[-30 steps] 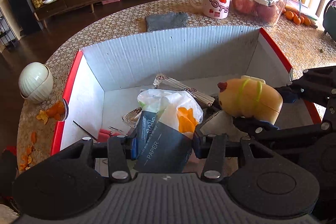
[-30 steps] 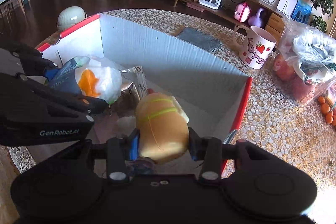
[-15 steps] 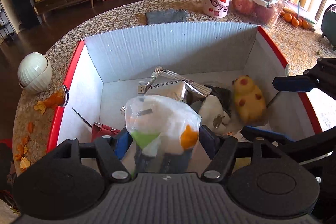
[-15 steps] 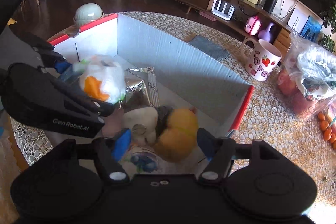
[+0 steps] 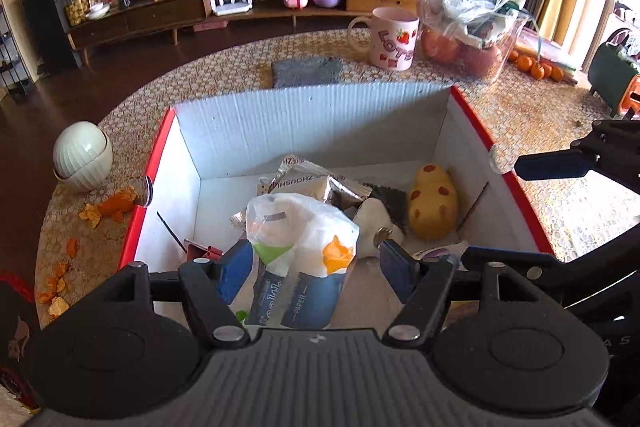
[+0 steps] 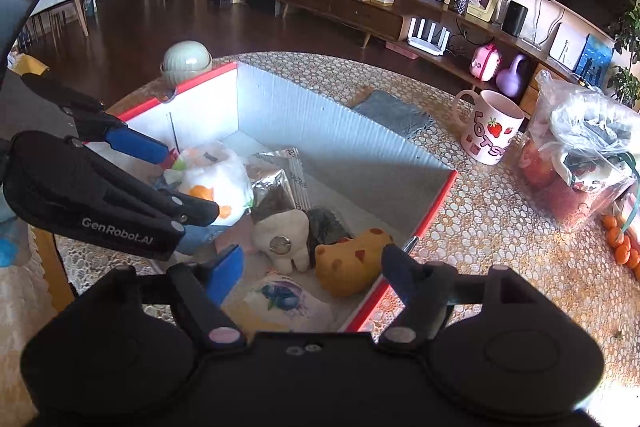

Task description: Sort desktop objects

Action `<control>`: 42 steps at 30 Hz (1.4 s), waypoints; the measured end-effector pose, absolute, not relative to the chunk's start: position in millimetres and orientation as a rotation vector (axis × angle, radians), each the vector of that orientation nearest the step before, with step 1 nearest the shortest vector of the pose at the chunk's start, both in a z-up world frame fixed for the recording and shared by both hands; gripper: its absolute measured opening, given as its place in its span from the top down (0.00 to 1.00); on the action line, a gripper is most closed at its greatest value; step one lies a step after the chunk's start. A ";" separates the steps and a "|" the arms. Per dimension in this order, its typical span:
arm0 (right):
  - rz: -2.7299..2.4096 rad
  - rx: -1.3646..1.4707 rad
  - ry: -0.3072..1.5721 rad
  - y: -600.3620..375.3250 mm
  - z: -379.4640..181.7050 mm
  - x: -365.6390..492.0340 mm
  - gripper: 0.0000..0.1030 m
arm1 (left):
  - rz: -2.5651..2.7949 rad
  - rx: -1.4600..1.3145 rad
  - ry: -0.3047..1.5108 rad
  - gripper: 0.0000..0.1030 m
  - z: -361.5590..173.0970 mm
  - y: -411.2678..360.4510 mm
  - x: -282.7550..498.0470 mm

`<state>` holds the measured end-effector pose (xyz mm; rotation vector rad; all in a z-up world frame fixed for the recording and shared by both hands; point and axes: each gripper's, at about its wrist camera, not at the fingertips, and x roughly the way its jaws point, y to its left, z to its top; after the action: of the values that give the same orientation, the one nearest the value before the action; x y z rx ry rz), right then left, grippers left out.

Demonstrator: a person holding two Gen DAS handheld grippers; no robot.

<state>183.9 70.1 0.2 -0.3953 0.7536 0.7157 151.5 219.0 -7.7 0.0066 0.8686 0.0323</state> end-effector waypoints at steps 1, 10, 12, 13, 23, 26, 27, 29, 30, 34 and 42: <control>0.721 -0.389 0.751 68.6 2.3 182.0 0.26 | 0.032 0.008 0.857 0.33 -5.1 217.6 149.0; 0.767 -0.334 0.726 51.9 21.3 163.3 0.18 | 0.056 -0.008 0.795 0.21 11.5 209.6 133.0; 0.785 -0.320 0.713 48.0 24.5 158.9 0.14 | 0.068 -0.008 0.781 0.17 13.4 208.0 129.6; 0.795 -0.313 0.703 45.9 26.2 156.2 0.13 | 0.067 -0.014 0.776 0.17 13.9 207.8 128.3; 0.805 -0.260 0.663 25.0 33.1 143.8 0.04 | 0.083 -0.002 0.725 0.00 18.0 201.4 109.4; 0.807 -0.239 0.656 17.3 34.1 139.3 0.02 | 0.092 -0.013 0.719 0.00 17.4 199.5 104.0; 0.808 -0.230 0.653 14.7 34.5 136.9 0.02 | 0.090 -0.019 0.720 0.00 16.7 199.3 102.8; 0.805 -0.212 0.647 9.3 34.7 132.6 0.01 | 0.099 -0.028 0.718 0.00 14.5 198.0 99.1; 0.804 -0.202 0.646 6.2 34.8 130.5 0.01 | 0.102 -0.026 0.715 0.00 13.5 197.0 97.2; 0.805 -0.166 0.647 -4.7 35.1 122.2 0.01 | 0.143 -0.022 0.697 0.00 10.2 192.8 88.1; 0.802 -0.137 0.641 -23.3 35.1 108.8 0.01 | 0.133 -0.039 0.697 0.00 8.5 183.2 72.2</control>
<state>108.8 -23.3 35.1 -0.1374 0.6414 0.8021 72.2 183.2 8.5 -0.0393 0.6971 0.1335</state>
